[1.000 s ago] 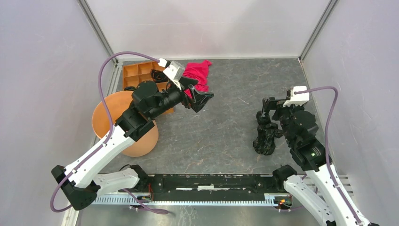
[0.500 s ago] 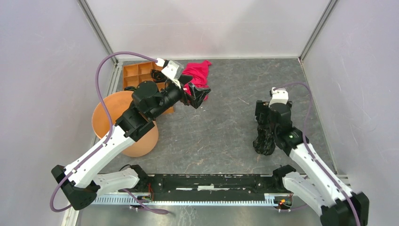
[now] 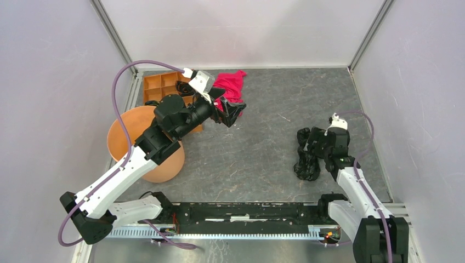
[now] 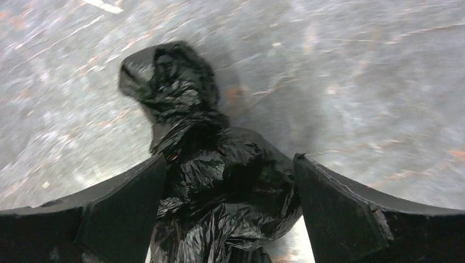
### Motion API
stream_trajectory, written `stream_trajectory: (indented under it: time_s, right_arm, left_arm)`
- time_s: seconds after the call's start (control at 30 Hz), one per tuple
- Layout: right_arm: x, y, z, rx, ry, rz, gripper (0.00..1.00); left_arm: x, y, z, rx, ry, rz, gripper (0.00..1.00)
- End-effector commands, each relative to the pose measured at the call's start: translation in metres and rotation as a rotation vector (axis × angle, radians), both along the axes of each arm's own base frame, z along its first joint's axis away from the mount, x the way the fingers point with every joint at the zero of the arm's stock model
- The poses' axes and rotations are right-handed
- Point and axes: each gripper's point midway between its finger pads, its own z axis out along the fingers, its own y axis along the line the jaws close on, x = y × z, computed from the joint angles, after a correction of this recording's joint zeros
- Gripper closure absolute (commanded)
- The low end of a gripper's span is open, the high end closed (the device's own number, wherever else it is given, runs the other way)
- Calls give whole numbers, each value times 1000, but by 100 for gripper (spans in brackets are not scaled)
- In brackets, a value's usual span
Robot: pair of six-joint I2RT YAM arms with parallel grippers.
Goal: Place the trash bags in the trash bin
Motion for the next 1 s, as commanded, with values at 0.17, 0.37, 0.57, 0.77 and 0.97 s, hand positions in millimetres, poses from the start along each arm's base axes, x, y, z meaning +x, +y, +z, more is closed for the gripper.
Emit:
stream_trajectory:
  time_s: [0.17,0.37,0.57,0.77,0.97]
  right_arm:
    - [7,134,7,223,-13,683,56]
    - [4,193,39,212,-94,880,82]
    - [8,196,64,222,-209,886,100]
    - [4,197,74,249,-259,879,100]
    - [7,194,90,251,-308,844,100]
  left_arm:
    - [-1,-11,7,-29,-23,-34,0]
    - [16,-16,-18,-40,79,32,0]
    - [39,-45,-84,-28,392,92,0]
    - [27,-86,-139,-8,600,-67,0]
    - [26,-98,-193,11,764,-53,0]
